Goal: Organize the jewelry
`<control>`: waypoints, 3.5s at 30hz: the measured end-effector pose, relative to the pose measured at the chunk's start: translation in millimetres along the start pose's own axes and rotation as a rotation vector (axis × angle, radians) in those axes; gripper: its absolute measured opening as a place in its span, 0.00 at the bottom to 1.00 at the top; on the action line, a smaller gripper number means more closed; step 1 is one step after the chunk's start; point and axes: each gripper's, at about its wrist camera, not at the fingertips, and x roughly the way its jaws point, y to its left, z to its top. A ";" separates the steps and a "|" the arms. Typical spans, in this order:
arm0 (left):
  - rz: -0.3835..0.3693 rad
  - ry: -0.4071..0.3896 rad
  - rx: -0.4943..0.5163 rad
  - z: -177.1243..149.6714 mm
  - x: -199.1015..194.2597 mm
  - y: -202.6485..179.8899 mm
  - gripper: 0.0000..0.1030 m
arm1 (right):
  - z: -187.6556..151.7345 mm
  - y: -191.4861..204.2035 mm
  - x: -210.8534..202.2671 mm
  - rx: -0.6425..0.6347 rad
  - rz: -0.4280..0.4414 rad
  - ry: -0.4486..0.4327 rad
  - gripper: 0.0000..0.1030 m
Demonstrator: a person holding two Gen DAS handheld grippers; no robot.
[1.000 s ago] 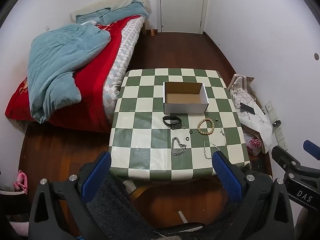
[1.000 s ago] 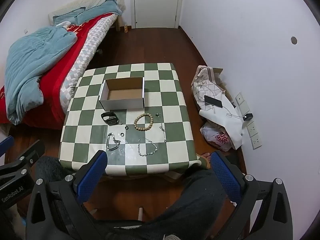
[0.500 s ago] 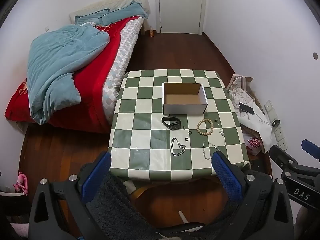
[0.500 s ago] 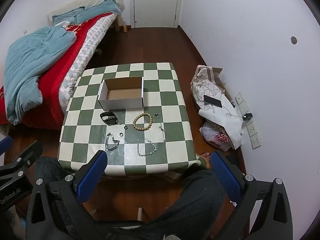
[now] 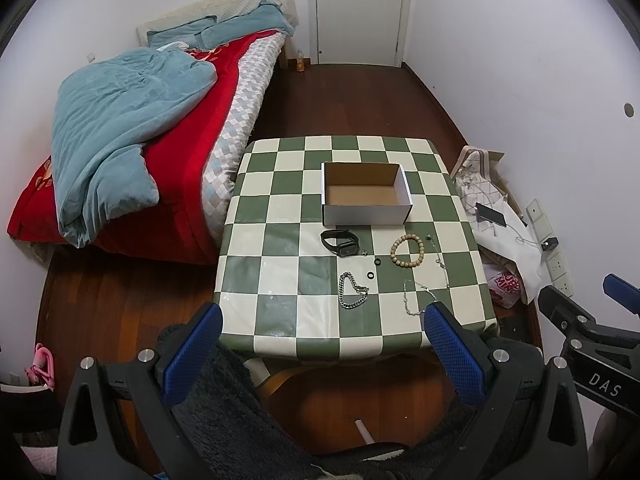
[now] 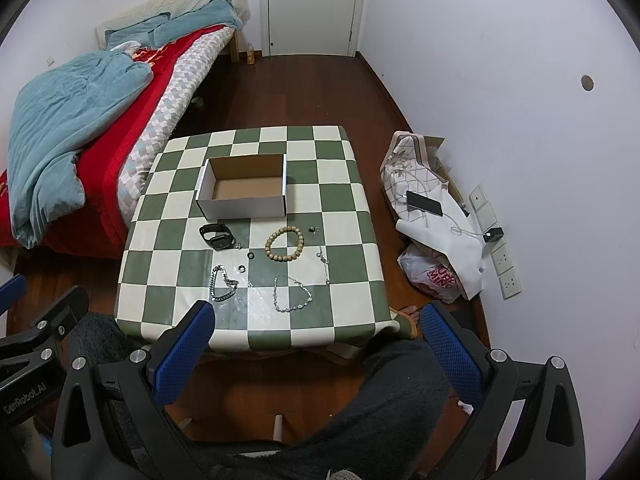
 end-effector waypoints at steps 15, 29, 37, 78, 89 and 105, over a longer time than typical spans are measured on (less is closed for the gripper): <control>-0.001 -0.001 0.000 0.9 -1.1 -2.9 1.00 | 0.1 -0.5 -1.2 -0.001 -0.005 -0.002 1.00; -0.002 0.000 0.002 2.2 -2.3 -5.7 1.00 | 1.7 -3.6 -1.8 -0.004 -0.012 -0.003 1.00; -0.004 -0.006 0.005 3.7 -4.2 -9.6 1.00 | 3.1 -7.4 -5.6 -0.001 -0.010 -0.009 1.00; 0.299 -0.019 0.037 38.1 112.0 13.7 1.00 | 19.3 -28.0 93.6 0.090 -0.021 0.065 0.99; 0.360 0.259 0.187 2.5 257.7 -9.9 1.00 | -4.5 -28.8 284.6 0.090 -0.021 0.382 0.74; 0.218 0.448 0.177 -21.6 333.0 -27.0 0.92 | -46.7 6.3 349.4 0.042 0.014 0.452 0.04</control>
